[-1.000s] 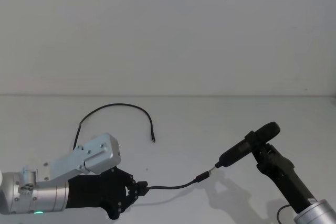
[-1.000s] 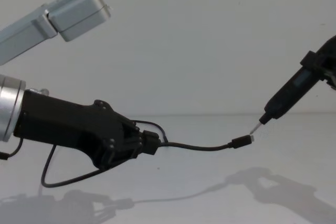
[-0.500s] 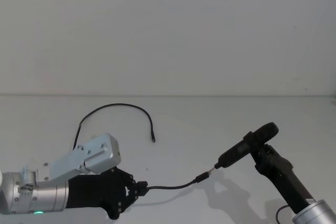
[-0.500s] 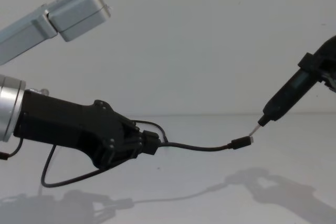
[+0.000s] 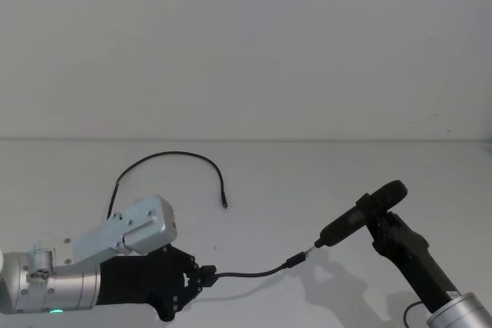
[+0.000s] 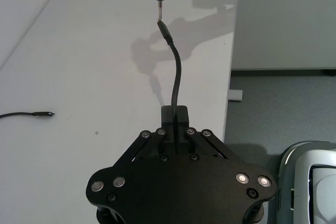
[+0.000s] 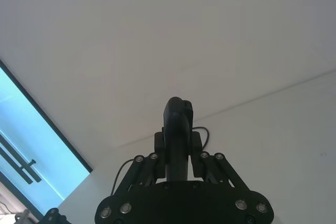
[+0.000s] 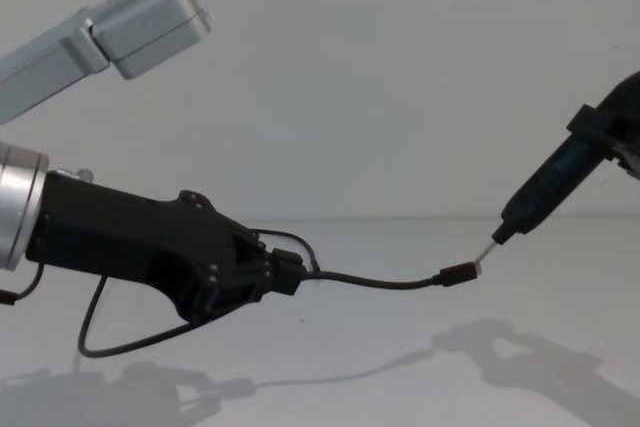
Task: Pick up the data cable with the one hand.
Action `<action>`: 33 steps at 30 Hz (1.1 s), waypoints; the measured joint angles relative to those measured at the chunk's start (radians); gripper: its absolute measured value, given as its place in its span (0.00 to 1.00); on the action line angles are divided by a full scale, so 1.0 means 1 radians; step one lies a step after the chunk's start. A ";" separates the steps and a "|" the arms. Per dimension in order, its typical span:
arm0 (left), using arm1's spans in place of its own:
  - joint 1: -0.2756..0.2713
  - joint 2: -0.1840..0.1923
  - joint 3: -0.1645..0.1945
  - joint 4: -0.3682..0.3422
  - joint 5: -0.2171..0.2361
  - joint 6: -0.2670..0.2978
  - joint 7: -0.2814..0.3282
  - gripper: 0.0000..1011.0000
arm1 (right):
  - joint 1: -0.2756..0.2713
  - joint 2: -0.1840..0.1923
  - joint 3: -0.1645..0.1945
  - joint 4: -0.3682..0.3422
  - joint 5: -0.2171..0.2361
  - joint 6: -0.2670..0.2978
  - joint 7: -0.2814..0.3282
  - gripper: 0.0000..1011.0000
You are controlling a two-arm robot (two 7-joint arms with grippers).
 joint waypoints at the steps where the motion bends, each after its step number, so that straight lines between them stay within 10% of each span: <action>1: 0.000 0.000 0.000 0.000 0.000 0.000 0.000 0.04 | 0.000 0.000 0.000 0.000 0.000 0.000 -0.001 0.26; 33: 0.000 0.000 0.000 0.000 0.000 0.000 0.000 0.04 | -0.003 0.017 -0.008 -0.004 0.024 -0.017 -0.036 0.26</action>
